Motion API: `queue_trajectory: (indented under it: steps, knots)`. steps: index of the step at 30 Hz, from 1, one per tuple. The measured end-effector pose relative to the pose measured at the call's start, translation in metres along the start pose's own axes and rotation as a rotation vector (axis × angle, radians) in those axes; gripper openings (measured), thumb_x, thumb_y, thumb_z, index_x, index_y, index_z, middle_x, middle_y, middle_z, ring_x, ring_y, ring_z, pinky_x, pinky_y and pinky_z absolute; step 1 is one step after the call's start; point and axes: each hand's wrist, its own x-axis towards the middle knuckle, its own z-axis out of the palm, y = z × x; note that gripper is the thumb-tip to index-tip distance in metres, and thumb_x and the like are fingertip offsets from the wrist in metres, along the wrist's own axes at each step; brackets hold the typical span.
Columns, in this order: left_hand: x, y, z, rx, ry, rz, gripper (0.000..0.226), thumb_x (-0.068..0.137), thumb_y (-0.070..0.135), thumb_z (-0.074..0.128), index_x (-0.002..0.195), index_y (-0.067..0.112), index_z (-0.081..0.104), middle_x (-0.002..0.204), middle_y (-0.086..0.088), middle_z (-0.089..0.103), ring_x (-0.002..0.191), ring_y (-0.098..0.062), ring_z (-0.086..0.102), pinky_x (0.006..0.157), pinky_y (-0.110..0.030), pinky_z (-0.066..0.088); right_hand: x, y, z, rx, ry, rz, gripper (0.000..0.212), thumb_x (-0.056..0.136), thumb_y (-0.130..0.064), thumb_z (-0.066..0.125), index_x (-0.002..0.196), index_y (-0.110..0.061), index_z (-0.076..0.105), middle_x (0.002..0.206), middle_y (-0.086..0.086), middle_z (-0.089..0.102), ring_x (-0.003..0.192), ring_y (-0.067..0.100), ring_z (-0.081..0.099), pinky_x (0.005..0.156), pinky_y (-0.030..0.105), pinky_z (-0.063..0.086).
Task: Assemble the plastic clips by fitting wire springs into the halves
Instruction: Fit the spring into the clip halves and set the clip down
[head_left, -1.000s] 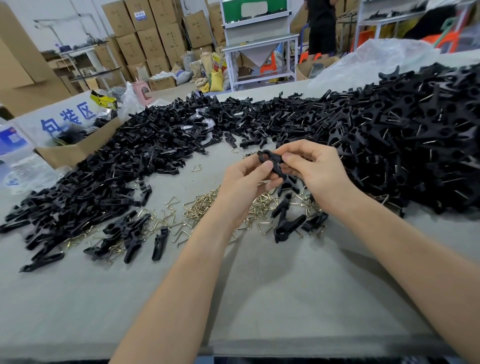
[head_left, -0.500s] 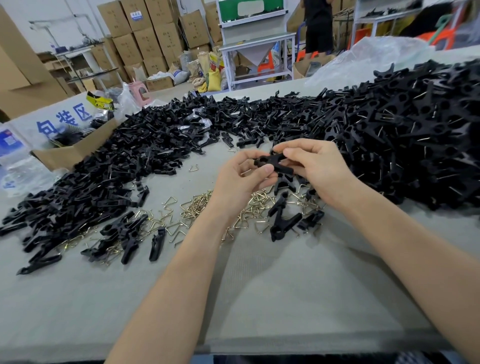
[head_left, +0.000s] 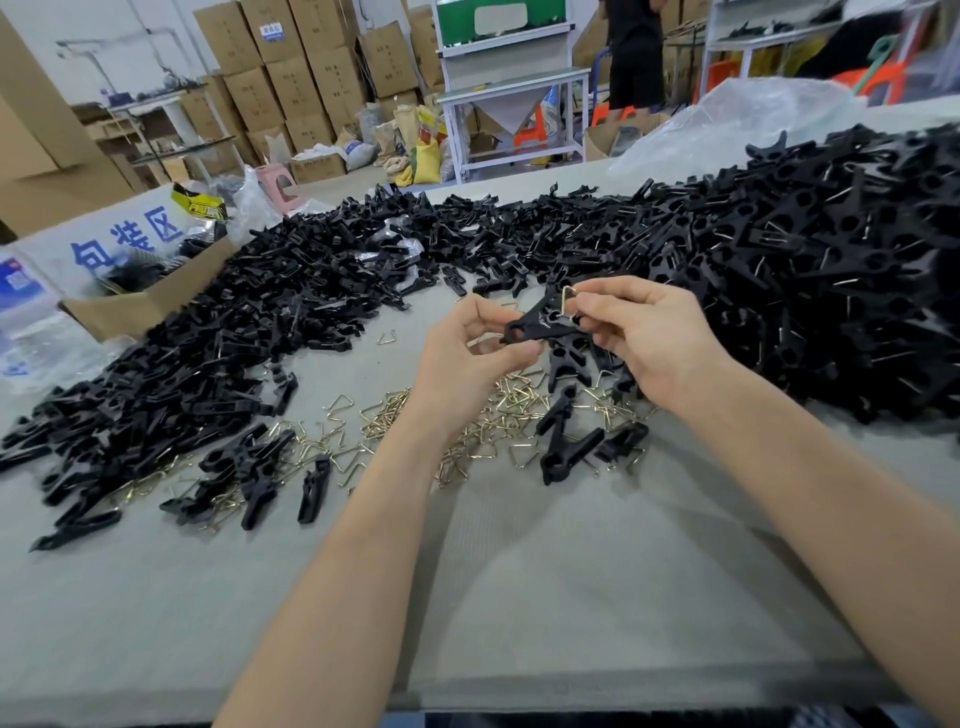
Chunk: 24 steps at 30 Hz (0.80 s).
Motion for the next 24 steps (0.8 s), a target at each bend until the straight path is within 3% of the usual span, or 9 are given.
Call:
queue_trajectory:
  steps: [8, 15, 24]
  knots:
    - [-0.001, -0.002, 0.005, 0.01, -0.036, 0.008, 0.032, 0.074, -0.007, 0.075, 0.084, 0.017, 0.057, 0.092, -0.001, 0.071, 0.068, -0.006, 0.067, 0.06, -0.015, 0.048, -0.003, 0.004, 0.006, -0.035, 0.021, 0.055, 0.012, 0.084, -0.008, 0.069, 0.076, -0.017, 0.069, 0.078, 0.0, 0.074, 0.079, 0.015, 0.062, 0.057, 0.02, 0.044]
    - [0.0, -0.003, 0.006, -0.017, -0.008, 0.019, 0.032, 0.074, -0.01, 0.074, 0.085, 0.013, 0.055, 0.093, -0.004, 0.07, 0.069, -0.008, 0.069, 0.062, -0.016, 0.051, -0.005, 0.006, 0.009, 0.017, 0.081, 0.068, 0.013, 0.087, -0.005, 0.065, 0.077, -0.014, 0.064, 0.069, -0.005, 0.073, 0.075, 0.014, 0.059, 0.058, 0.019, 0.047]
    - [0.0, -0.006, 0.005, 0.026, 0.0, 0.025, 0.033, 0.074, -0.006, 0.076, 0.083, 0.019, 0.056, 0.089, 0.003, 0.071, 0.067, -0.007, 0.069, 0.06, -0.015, 0.05, -0.005, 0.008, 0.012, 0.032, 0.05, 0.075, 0.011, 0.087, -0.005, 0.064, 0.079, -0.012, 0.062, 0.074, -0.001, 0.073, 0.075, 0.015, 0.061, 0.056, 0.02, 0.047]
